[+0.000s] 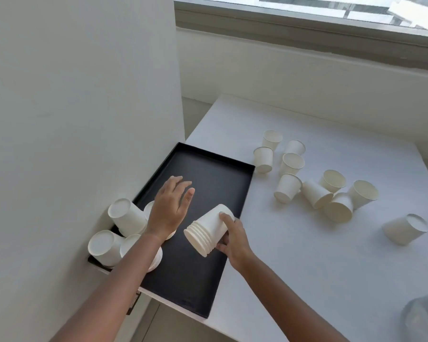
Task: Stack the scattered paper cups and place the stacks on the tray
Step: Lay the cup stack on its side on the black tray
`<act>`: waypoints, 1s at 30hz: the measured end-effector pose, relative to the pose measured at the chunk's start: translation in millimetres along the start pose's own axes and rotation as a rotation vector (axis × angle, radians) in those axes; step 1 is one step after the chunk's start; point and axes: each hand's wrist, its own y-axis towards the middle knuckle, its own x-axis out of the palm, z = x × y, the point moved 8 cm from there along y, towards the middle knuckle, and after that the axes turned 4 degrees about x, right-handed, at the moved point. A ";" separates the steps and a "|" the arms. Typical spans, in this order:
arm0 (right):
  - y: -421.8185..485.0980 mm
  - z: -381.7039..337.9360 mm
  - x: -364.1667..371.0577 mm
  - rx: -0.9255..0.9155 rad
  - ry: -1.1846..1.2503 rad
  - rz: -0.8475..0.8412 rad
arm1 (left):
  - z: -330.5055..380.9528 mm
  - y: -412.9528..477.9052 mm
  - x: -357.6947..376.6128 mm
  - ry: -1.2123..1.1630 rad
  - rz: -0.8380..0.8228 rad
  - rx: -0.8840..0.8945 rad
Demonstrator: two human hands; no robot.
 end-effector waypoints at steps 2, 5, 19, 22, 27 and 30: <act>-2.5 9.0 12.0 -0.065 -0.098 -0.020 | -14.4 0.1 0.1 0.258 -0.071 -0.069; -6.3 17.6 23.2 -0.241 -0.316 -0.009 | -28.3 -4.9 2.5 0.489 -0.182 -0.119; -55.8 49.3 76.9 -0.932 -1.231 -0.443 | -44.2 -8.5 17.2 0.321 -0.215 -0.296; -61.6 57.7 79.7 -0.981 -1.280 -0.471 | -42.3 -8.1 17.3 0.367 -0.205 -0.301; -61.7 62.5 82.1 -0.972 -1.321 -0.501 | -30.7 -4.7 23.0 0.432 -0.187 -0.263; -62.1 63.9 81.2 -0.981 -1.352 -0.543 | -18.7 0.5 32.1 0.413 -0.188 -0.208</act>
